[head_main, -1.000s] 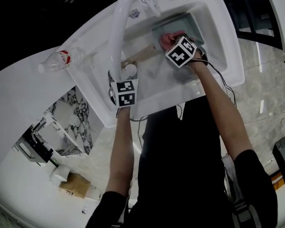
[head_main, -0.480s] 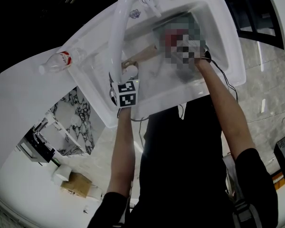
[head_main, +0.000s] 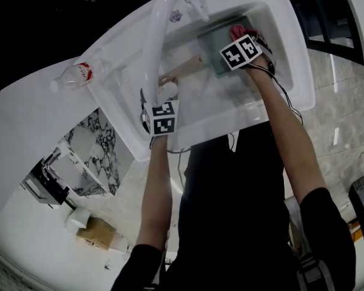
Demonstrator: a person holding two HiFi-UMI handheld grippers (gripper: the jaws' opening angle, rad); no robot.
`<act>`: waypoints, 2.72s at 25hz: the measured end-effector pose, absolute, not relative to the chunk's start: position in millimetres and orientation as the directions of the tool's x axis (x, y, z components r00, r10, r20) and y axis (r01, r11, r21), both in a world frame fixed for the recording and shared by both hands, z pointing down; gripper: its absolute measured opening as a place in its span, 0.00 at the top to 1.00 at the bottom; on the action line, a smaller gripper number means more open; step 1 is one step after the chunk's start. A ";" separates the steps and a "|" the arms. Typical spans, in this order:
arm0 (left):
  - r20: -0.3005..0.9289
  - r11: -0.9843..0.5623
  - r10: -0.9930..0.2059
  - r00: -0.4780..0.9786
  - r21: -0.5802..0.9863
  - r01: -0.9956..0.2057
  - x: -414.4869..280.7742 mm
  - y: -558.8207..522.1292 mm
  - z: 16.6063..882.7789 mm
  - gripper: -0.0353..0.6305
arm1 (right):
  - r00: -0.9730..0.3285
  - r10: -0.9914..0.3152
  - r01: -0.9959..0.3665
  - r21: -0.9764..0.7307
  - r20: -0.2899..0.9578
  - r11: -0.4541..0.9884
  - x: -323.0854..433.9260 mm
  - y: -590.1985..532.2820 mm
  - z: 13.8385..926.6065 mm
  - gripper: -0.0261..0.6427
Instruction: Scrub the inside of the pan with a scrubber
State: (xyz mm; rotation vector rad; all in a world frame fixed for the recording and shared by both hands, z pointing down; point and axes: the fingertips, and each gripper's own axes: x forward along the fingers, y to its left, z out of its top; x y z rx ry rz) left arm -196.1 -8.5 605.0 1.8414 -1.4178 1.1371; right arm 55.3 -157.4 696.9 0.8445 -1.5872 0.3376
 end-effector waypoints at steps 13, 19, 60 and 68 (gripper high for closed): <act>0.880 -0.322 -0.468 0.075 -0.091 -0.942 -193.9 -6.6 604.4 0.56 | -0.511 -0.173 -0.564 -0.177 0.842 0.807 -72.8 -104.2 670.7 0.92; 0.889 -0.341 -0.452 0.078 -0.091 -0.936 -193.8 -6.3 606.0 0.56 | -0.340 -0.368 -0.627 0.083 0.866 0.775 -32.3 -154.4 680.6 0.92; 0.896 -0.332 -0.439 0.074 -0.085 -0.939 -193.8 -6.2 612.4 0.56 | -0.202 0.526 -0.260 -0.563 0.826 0.785 -35.4 -28.2 676.1 0.91; 0.892 -0.329 -0.446 0.069 -0.091 -0.940 -194.1 -5.6 612.8 0.56 | -0.014 0.429 -0.357 -0.405 0.903 0.842 22.4 -58.1 689.7 0.91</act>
